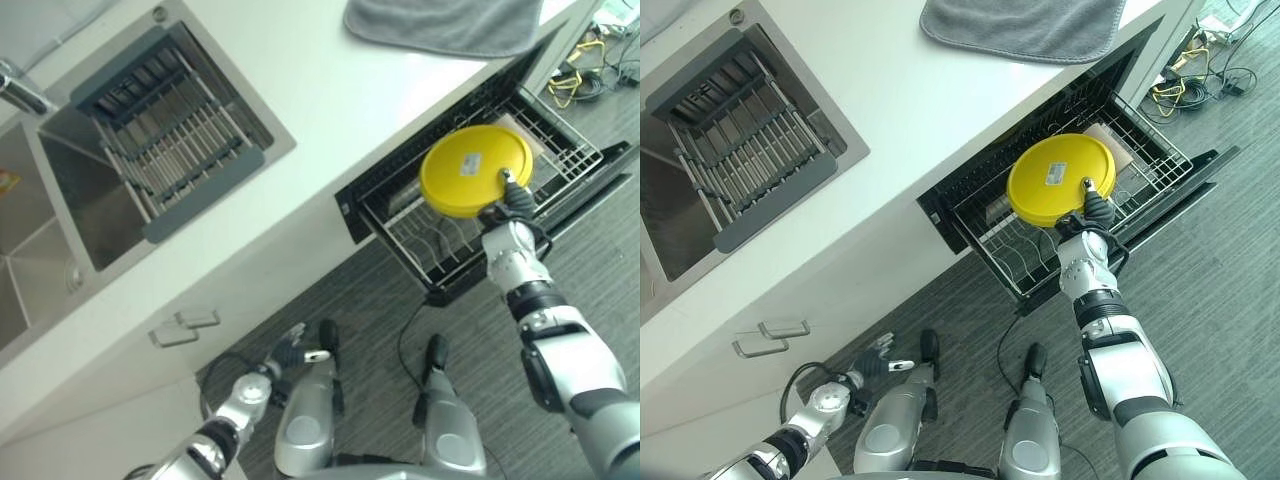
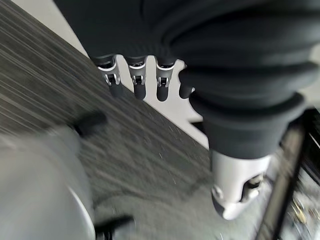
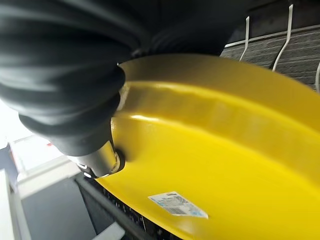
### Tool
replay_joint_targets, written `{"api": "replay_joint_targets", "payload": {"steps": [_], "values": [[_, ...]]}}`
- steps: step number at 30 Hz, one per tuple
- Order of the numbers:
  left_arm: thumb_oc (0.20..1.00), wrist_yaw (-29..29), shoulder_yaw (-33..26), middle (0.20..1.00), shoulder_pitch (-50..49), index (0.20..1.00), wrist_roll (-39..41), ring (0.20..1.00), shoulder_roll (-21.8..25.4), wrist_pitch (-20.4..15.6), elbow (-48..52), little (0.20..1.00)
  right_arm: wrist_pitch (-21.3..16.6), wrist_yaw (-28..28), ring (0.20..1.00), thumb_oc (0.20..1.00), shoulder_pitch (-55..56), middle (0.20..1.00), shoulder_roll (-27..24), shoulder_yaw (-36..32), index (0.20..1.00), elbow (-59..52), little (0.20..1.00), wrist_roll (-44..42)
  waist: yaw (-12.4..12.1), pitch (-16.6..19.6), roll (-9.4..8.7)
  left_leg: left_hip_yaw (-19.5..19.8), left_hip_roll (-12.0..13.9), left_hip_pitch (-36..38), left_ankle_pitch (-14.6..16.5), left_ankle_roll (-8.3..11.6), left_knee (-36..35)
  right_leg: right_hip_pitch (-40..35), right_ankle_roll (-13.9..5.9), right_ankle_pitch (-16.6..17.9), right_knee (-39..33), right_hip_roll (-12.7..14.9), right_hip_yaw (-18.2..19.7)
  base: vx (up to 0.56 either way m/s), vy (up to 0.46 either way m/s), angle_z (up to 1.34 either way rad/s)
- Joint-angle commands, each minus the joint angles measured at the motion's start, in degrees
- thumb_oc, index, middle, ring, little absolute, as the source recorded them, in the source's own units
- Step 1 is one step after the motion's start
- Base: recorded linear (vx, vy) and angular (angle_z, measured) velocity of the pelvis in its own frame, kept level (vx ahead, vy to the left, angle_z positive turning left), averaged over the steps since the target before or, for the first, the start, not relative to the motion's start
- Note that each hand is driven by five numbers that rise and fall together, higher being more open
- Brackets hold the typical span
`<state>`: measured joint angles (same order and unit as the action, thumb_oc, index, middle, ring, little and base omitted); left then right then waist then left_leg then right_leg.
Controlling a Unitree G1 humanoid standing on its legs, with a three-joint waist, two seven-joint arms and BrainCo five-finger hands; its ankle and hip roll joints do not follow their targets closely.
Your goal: Place the dishes in the dishwasher.
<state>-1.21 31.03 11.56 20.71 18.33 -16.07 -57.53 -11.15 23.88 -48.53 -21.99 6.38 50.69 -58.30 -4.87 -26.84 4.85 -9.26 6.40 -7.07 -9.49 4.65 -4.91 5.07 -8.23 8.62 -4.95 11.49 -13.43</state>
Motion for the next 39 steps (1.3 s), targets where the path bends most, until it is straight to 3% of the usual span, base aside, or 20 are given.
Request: {"api": "replay_joint_targets", "payload": {"steps": [1, 3, 7, 12, 14, 18, 24, 25, 26, 28, 29, 30, 34, 35, 39], "values": [[1.0, -0.63, 1.89, 1.0, 2.9, 1.0, -0.33, 1.0, -1.26, 7.54, -2.53, 1.0, 1.52, 2.19, 0.2, 0.2, -9.09, 0.2, -3.28, 4.09, 0.2, -3.13, 0.2, 12.93, -1.94, 2.32, -0.83, 2.64, 2.0, 0.31, 2.4, 2.3, 2.33, 4.64, -3.07, -0.86, 8.74, 6.61, -0.6, 0.01, 0.091, 0.02], [1.0, -3.15, -0.08, 1.0, 2.19, 1.0, 2.25, 1.0, -2.24, 10.58, -5.62, 1.0, 2.98, 2.78, 0.2, 0.2, -10.35, 0.2, -3.68, 5.35, 0.2, -2.58, 0.2, 17.06, -2.38, 2.15, -0.87, 3.32, 1.69, -0.13, 2.61, 2.2, 2.71, 4.9, -3.02, -0.97, 8.85, 6.56, -0.53, 0.0, 0.054, 0.03], [1.0, -5.69, -3.31, 1.0, 0.52, 1.0, 3.88, 1.0, -2.86, 10.75, -8.76, 1.0, 7.46, 6.12, 0.2, 0.2, -12.93, 0.2, -5.56, 8.33, 0.2, -2.22, 0.2, 26.39, -3.17, 1.57, -1.0, 4.26, 1.22, -1.23, 3.16, 1.92, 3.93, 5.66, -2.95, -1.15, 9.33, 6.65, -0.49, 0.0, 0.062, 0.02], [1.0, -5.28, -6.38, 1.0, -0.24, 1.0, 7.57, 1.0, -2.47, 10.63, -8.72, 1.0, 14.85, 6.74, 0.2, 0.2, -17.61, 0.2, -10.31, 15.96, 0.2, -1.36, 0.2, 46.54, -4.44, 0.21, -1.31, 4.86, 0.83, -3.77, 3.37, 1.5, 5.56, 7.49, -3.24, -1.34, 10.43, 6.8, -0.77, -0.02, 0.058, 0.02], [1.0, -5.15, -6.95, 1.0, -0.17, 1.0, 8.17, 1.0, -2.26, 10.61, -8.47, 1.0, 15.46, 7.77, 0.2, 0.2, -18.24, 0.2, -11.15, 17.38, 0.2, -0.51, 0.2, 47.33, -4.73, -0.1, -1.38, 5.06, 0.77, -4.34, 3.35, 1.41, 5.84, 7.9, -3.23, -1.4, 10.69, 6.69, -0.91, -0.05, 0.023, 0.04], [1.0, -5.38, -7.47, 1.0, -0.1, 1.0, 9.15, 1.0, -1.74, 9.49, -7.67, 1.0, 15.91, 11.79, 0.2, 0.2, -20.7, 0.2, -13.09, 23.23, 0.2, 3.58, 0.2, 63.06, -6.11, -1.28, -0.89, 5.94, 0.32, -6.52, 3.44, 1.02, 6.91, 9.56, -3.31, -1.64, 11.73, 6.8, -1.51, -0.04, 0.007, 0.07], [1.0, -5.58, -7.79, 1.0, -0.4, 1.0, 9.51, 1.0, -0.06, 9.54, -6.49, 1.0, 17.71, 10.82, 0.2, 0.2, -23.92, 0.2, -17.22, 33.48, 0.2, 4.16, 0.2, 79.15, -7.05, -1.96, -1.16, 6.7, 0.04, -8.25, 3.32, 0.78, 7.53, 10.61, -3.52, -1.71, 12.16, 6.71, -2.26, -0.03, -0.035, 0.1], [1.0, -5.58, -8.01, 1.0, -0.58, 1.0, 9.56, 1.0, 0.73, 9.61, -6.05, 1.0, 14.15, 11.2, 0.2, 0.2, -24.61, 0.2, -18.91, 38.41, 0.2, 4.03, 0.2, 92.93, -7.33, -2.44, -1.34, 6.88, 0.06, -8.42, 3.37, 0.75, 7.63, 10.63, -3.6, -1.89, 12.31, 6.58, -2.51, -0.04, -0.057, 0.06], [1.0, -5.36, -8.18, 1.0, -0.65, 1.0, 9.3, 1.0, 1.26, 10.18, -5.83, 1.0, 11.69, 10.95, 0.2, 0.2, -25.34, 0.2, -19.88, 41.34, 0.2, 3.37, 0.2, 100.53, -7.58, -2.5, -1.54, 7.13, 0.05, -8.73, 3.44, 0.72, 7.87, 10.73, -3.68, -1.97, 12.41, 6.53, -2.68, -0.03, -0.083, 0.07], [1.0, -4.9, -8.39, 1.0, -0.58, 1.0, 9.25, 1.0, 2.03, 11.48, -5.6, 1.0, 11.56, 9.41, 0.2, 0.2, -26.05, 0.2, -21.11, 45.96, 0.2, 1.89, 0.2, 103.02, -7.85, -2.58, -1.83, 7.34, 0.06, -9.06, 3.44, 0.68, 8.02, 10.89, -3.84, -1.96, 12.49, 6.51, -2.95, 0.0, -0.073, 0.09], [1.0, -4.4, -8.62, 1.0, -0.35, 1.0, 9.8, 1.0, 2.98, 13.2, -5.49, 1.0, 16.9, 11.15, 0.2, 0.2, -26.0, 0.2, -22.02, 50.34, 0.2, 0.84, 0.2, 101.55, -8.02, -2.62, -2.25, 7.29, 0.31, -9.33, 3.32, 0.64, 7.92, 11.05, -4.02, -1.88, 12.43, 6.44, -3.16, -0.01, -0.103, 0.06], [1.0, -4.03, -8.78, 1.0, -0.15, 1.0, 10.05, 1.0, 3.76, 13.69, -5.92, 1.0, 17.01, 15.16, 0.2, 0.2, -25.39, 0.2, -22.33, 52.4, 0.2, 0.75, 0.2, 105.42, -8.17, -2.86, -2.69, 7.38, 0.39, -9.63, 3.34, 0.5, 7.87, 11.3, -4.2, -1.79, 12.38, 6.4, -3.43, -0.03, -0.106, 0.03], [1.0, -4.52, -8.29, 1.0, 0.41, 1.0, 10.1, 1.0, 4.01, 13.31, -6.69, 1.0, 18.66, 23.94, 0.2, 0.2, -25.71, 0.2, -20.98, 52.74, 0.2, 2.61, 0.2, 107.72, -8.58, -2.95, -2.35, 7.38, 0.2, -10.16, 3.27, 0.38, 7.49, 11.9, -4.41, -1.59, 12.28, 6.55, -3.78, -0.03, -0.024, 0.02], [1.0, -4.6, -8.13, 1.0, 0.56, 1.0, 10.06, 1.0, 3.75, 12.89, -6.92, 1.0, 20.5, 28.18, 0.2, 0.2, -25.6, 0.2, -20.29, 51.96, 0.2, 3.35, 0.2, 106.76, -8.7, -2.95, -2.16, 7.21, 0.14, -10.42, 3.18, 0.33, 7.27, 12.19, -4.55, -1.42, 12.14, 6.66, -3.9, -0.04, -0.006, 0.03], [1.0, -4.61, -7.66, 1.0, 0.34, 1.0, 9.15, 1.0, 2.54, 11.64, -7.15, 1.0, 23.55, 35.69, 0.2, 0.2, -23.94, 0.2, -18.47, 47.52, 0.2, 6.47, 0.2, 102.63, -8.84, -2.95, -1.33, 7.02, -0.26, -11.39, 3.07, 0.18, 7.1, 13.08, -4.62, -1.18, 12.02, 6.84, -3.94, -0.04, 0.018, 0.01]]}}
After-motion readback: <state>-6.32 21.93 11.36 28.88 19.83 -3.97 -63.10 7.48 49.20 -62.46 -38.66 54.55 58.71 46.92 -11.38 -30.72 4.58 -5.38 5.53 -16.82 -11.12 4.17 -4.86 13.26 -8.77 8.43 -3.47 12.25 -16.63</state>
